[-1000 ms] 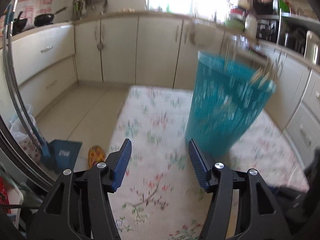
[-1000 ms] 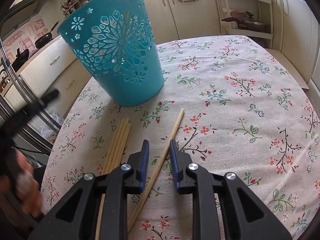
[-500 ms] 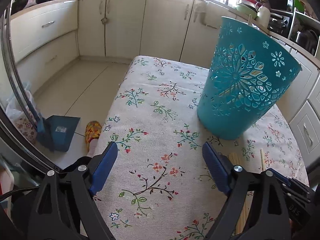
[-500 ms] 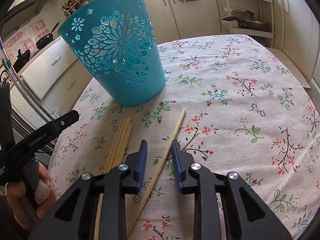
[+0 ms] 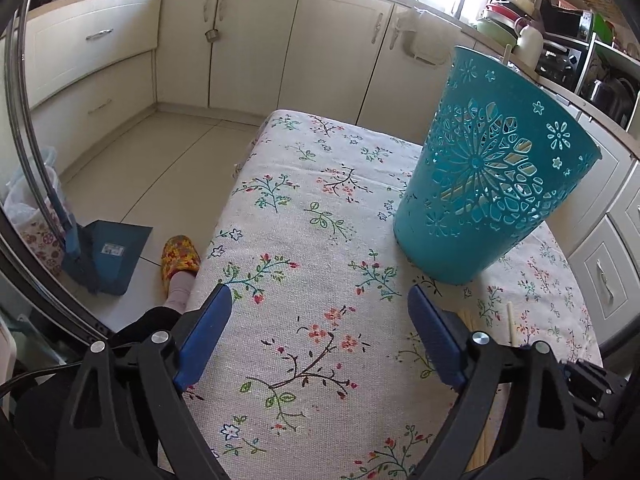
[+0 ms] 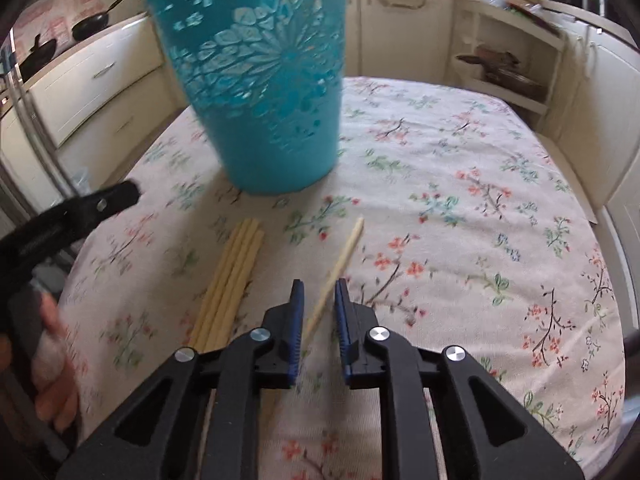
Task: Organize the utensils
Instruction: 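Move the right gripper down around a loose chopstick, then grasp the chopstick with the right gripper, lift it into the teal cup, release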
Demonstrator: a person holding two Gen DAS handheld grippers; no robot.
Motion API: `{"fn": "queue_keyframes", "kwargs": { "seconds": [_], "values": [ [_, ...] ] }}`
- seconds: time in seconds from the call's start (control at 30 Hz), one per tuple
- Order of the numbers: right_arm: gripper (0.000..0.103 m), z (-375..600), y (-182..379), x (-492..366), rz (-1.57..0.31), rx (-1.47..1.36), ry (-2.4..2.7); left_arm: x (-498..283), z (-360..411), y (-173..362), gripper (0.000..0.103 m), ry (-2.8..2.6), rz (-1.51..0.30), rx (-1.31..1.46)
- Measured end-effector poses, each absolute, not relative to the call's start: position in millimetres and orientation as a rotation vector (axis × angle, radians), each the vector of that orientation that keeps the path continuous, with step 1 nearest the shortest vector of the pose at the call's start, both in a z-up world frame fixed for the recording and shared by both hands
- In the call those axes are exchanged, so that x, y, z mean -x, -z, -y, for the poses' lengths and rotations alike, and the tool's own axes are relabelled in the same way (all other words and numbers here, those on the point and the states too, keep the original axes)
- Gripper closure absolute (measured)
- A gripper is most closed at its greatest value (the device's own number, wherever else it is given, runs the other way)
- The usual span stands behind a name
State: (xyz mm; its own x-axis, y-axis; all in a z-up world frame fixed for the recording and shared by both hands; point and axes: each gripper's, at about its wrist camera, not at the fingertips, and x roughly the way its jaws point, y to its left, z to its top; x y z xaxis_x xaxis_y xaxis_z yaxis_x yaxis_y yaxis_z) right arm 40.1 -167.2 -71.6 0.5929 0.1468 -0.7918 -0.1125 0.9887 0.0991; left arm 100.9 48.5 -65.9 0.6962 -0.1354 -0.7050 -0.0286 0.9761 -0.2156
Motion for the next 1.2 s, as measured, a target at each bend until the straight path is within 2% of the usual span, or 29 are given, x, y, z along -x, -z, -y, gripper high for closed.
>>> {"fn": "queue_keyframes", "kwargs": {
  "seconds": [0.13, 0.17, 0.23, 0.27, 0.5, 0.73, 0.93, 1.1, 1.2],
  "values": [
    [0.084, 160.4, 72.2, -36.3, -0.93, 0.052, -0.131, -101.7, -48.1, 66.4, 0.017, 0.067, -0.803, 0.217],
    [0.09, 159.1, 71.6, -37.0, -0.936, 0.058, -0.141, -102.0, -47.3, 66.5, 0.017, 0.067, -0.804, 0.215],
    [0.094, 161.0, 70.3, -40.0, -0.954, 0.037, -0.169, -102.1, -47.0, 66.5, 0.017, 0.068, -0.804, 0.217],
    [0.098, 163.9, 69.9, -40.7, -0.962, 0.01, -0.18, -101.8, -47.8, 66.6, 0.017, 0.068, -0.804, 0.221],
    [0.098, 195.7, 25.3, -13.5, -0.872, -0.264, -0.326, -102.9, -47.1, 67.5, 0.017, 0.071, -0.809, 0.225],
    [0.098, 208.2, -51.2, -9.4, -0.674, -0.468, -0.464, -102.9, -46.9, 68.1, 0.017, 0.063, -0.812, 0.227],
    [0.098, 204.3, -124.2, -42.0, -0.392, -0.491, -0.411, -102.1, -45.5, 67.7, 0.017, 0.061, -0.811, 0.222],
    [0.098, 187.2, -141.6, -99.1, -0.255, -0.486, -0.243, -102.0, -45.7, 67.4, 0.017, 0.065, -0.806, 0.232],
    [0.098, 171.7, -128.1, -130.5, -0.271, -0.441, -0.166, -101.8, -46.8, 67.3, 0.017, 0.071, -0.803, 0.237]
  ]
}}
